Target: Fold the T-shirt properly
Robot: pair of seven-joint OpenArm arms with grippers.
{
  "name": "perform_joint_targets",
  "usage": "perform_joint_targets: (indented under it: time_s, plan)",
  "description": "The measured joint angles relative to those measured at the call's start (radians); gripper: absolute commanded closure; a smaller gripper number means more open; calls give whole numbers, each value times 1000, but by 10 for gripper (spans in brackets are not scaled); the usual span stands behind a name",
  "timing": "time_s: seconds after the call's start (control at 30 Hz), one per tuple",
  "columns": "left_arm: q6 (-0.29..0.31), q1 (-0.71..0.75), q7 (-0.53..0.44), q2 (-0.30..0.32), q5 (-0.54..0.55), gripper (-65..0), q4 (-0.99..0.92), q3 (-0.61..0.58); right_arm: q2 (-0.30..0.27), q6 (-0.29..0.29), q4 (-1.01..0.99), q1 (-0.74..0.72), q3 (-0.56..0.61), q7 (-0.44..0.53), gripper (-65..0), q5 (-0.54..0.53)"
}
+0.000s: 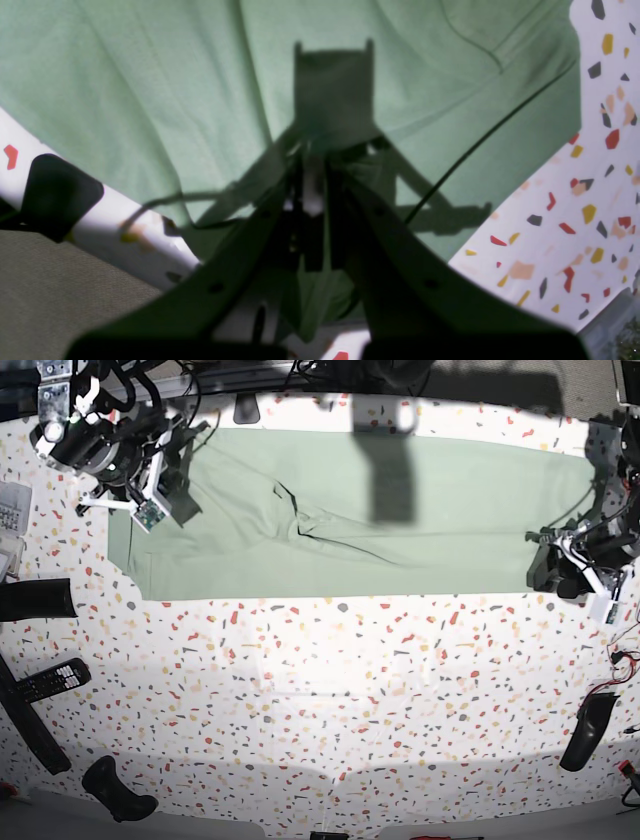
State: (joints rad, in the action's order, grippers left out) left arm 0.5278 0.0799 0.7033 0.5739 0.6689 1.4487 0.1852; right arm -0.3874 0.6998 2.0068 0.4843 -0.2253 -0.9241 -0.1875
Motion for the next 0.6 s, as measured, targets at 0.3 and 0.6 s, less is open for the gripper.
perform_joint_targets:
  time_s: [0.3, 0.6]
  plan:
    - [0, 0, -16, 0, 0, -267, 0, 0, 0, 0, 0, 0, 0, -1, 0, 0]
    - [0, 0, -14, 0, 0, -267, 0, 0, 0, 0, 0, 0, 0, -1, 0, 0]
